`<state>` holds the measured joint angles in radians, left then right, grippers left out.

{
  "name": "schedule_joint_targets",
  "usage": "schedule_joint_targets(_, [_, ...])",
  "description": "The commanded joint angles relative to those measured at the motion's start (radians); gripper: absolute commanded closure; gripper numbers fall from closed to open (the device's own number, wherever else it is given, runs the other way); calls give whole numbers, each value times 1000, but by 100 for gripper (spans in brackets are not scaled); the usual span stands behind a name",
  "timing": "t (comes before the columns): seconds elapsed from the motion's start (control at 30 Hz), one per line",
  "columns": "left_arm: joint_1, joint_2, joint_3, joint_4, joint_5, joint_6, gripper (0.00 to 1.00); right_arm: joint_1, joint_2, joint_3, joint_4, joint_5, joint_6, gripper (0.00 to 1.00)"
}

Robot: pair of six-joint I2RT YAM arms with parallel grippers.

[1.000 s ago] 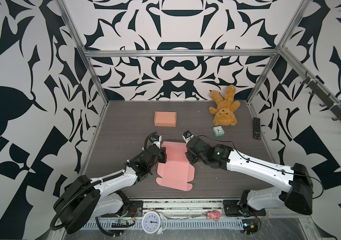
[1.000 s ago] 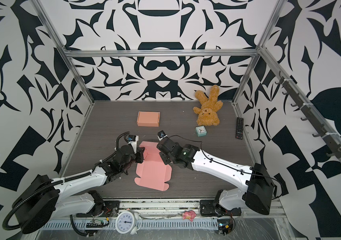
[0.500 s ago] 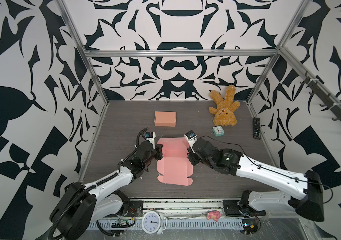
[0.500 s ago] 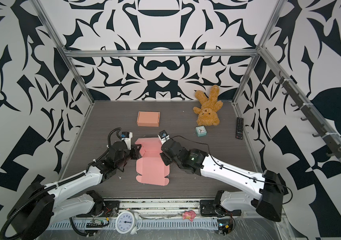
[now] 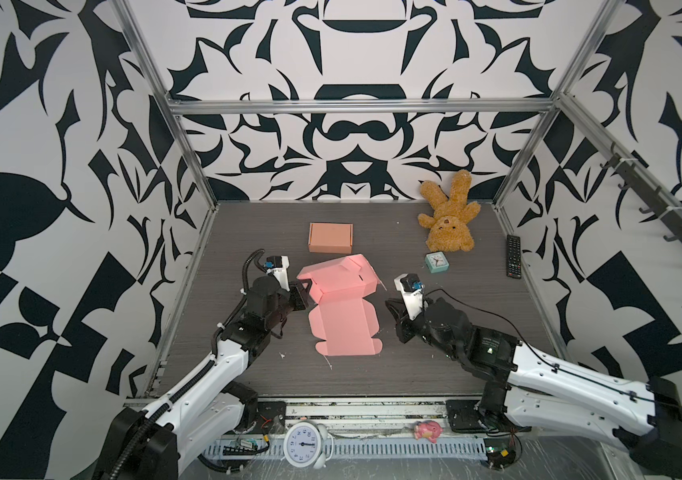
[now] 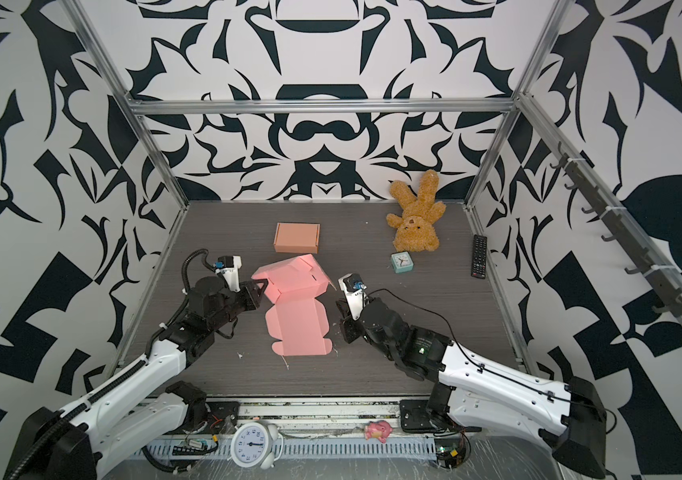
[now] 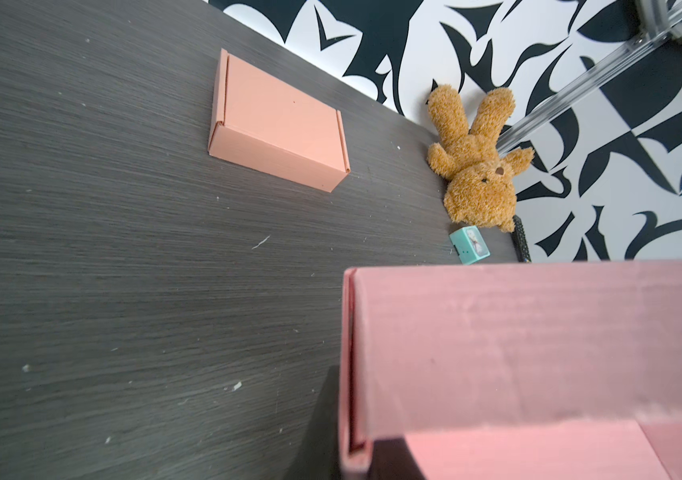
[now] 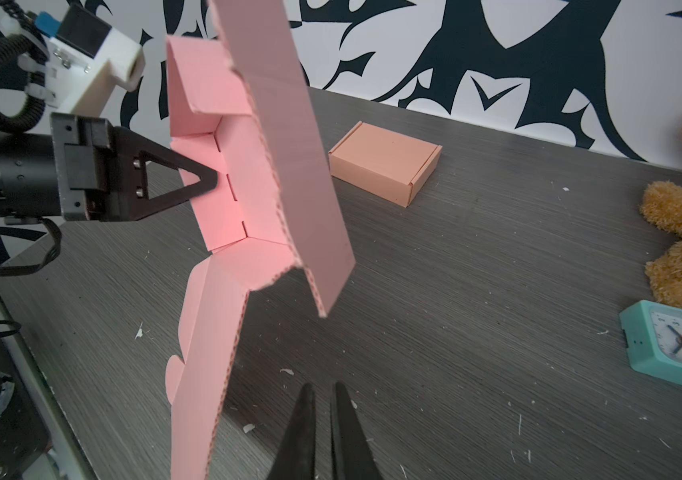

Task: Fold the paper box

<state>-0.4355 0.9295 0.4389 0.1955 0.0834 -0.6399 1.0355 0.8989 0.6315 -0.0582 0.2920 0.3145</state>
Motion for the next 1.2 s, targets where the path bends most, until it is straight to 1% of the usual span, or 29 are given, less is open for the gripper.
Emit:
schedule_joint_targets(0.0, [6,-25,14,-11,36,-29,88,3,15,7,128,-15,29,89])
schedule_joint_targets(0.23, [7,-35,13,10,82,-11,88,3,66,27,239,-36,28,90])
schedule_joint_targets(0.53, [7,-23,-3,37,113,-6,88,1,107,72,259,-48,5,90])
schedule_joint_targets(1.17, [7,-12,-37,74,139,-12,88,1,155,70,301,-63,24,89])
